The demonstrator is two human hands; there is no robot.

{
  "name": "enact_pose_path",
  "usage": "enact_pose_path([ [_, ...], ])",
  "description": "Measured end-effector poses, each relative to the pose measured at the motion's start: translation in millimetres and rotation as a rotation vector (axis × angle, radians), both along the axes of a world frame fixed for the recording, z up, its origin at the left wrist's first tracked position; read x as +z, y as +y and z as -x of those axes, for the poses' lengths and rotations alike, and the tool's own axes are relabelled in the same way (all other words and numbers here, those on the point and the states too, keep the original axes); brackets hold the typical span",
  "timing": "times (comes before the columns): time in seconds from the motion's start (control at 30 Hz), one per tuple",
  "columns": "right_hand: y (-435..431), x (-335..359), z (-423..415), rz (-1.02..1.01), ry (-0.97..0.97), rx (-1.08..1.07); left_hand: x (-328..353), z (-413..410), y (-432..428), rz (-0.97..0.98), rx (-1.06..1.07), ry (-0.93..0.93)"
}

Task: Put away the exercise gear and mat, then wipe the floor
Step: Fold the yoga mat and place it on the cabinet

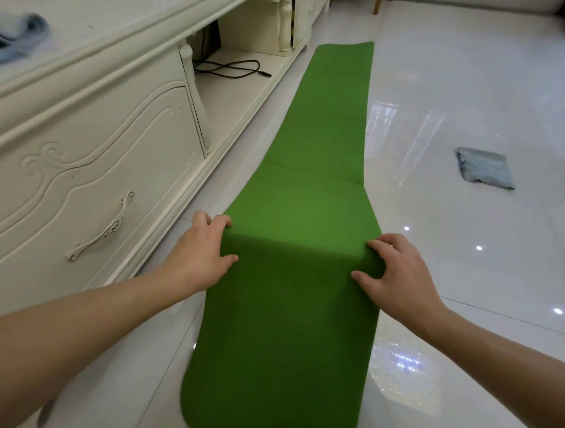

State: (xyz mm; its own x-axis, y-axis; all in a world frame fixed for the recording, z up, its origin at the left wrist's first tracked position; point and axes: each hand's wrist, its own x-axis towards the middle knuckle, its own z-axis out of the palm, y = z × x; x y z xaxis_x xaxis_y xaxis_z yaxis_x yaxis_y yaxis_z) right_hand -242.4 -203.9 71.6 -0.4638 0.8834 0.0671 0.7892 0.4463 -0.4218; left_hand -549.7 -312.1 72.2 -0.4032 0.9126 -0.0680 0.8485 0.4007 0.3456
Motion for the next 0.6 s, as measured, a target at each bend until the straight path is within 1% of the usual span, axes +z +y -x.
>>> enact_pose_path([
  [0.23,2.1,0.0,-15.6,-0.072,0.041,-0.015,-2.4,-2.8,-0.3,-0.074,-0.054,0.007],
  [0.4,8.9,-1.0,-24.6,-0.071,0.097,-0.056,-4.9,-6.4,4.0,-0.133,-0.095,0.02],
  [0.6,17.3,-5.9,-25.1,-0.085,0.097,-0.045,-10.5,-3.4,6.7,-0.178,-0.149,0.034],
])
